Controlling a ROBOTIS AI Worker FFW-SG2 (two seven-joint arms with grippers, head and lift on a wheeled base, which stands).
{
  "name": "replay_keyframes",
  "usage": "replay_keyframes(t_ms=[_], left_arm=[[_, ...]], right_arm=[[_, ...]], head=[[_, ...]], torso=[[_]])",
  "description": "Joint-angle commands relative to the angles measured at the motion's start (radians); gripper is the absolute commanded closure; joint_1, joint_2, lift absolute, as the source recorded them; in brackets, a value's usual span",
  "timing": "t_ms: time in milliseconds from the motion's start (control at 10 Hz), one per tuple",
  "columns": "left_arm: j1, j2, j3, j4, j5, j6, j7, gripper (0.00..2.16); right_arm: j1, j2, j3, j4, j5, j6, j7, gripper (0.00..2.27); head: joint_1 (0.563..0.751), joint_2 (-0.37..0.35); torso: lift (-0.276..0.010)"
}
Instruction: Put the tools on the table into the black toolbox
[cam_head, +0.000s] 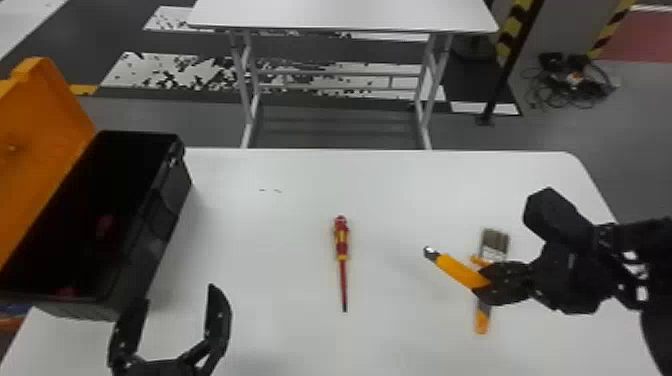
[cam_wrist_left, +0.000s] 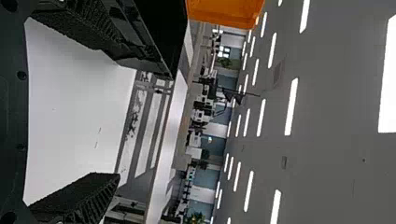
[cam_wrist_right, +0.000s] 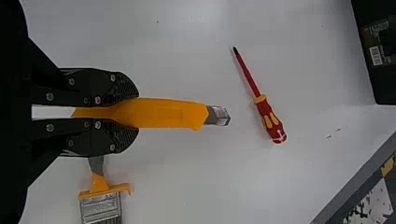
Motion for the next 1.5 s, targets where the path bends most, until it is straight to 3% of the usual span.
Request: replay_keyframes(t_ms=[0, 400, 600, 800, 900, 1200, 1400], left_arm=[[0.008, 0.003, 0.002, -0.071, 0.052, 0.096, -0.023, 0.00], [0.021, 0.008, -0.005, -0.217, 0.159, 0.317, -0.095, 0.00], [0.021, 0.006, -0.006, -0.295, 0.182, 0.470, -0.104, 0.00], [0.011, 0.003, -0.017, -0.341, 0.207, 0.587, -0.115, 0.00], [0.005, 0.000, -0.020, -0.350, 0.238, 0.624, -0.123, 0.00], [-0.012, -0.003, -0.040, -0.356, 0.303, 0.624, -0.153, 0.00], [-0.014, -0.005, -0.044, -0.378, 0.385, 0.642, -0.187, 0.00]], right_arm=[[0.067, 0.038, -0.041, -0.041, -0.009, -0.064, -0.049, 1.47], [0.167, 0.116, -0.106, -0.076, -0.117, -0.245, -0.236, 1.48], [0.210, 0.150, -0.104, -0.099, -0.146, -0.316, -0.330, 1.47], [0.228, 0.193, -0.090, -0.107, -0.174, -0.392, -0.353, 1.47], [0.228, 0.204, -0.087, -0.105, -0.215, -0.411, -0.351, 1.47], [0.236, 0.220, -0.048, -0.100, -0.238, -0.426, -0.348, 1.47], [0.240, 0.233, -0.028, -0.097, -0.232, -0.432, -0.350, 1.47]], head=[[0.695, -0.012], [0.695, -0.005], [0.695, -0.001], [0.695, 0.001], [0.695, 0.009], [0.695, 0.028], [0.695, 0.041]], torso=[[-0.075], [-0.075], [-0.075], [-0.075], [-0.075], [-0.075], [-0.075]])
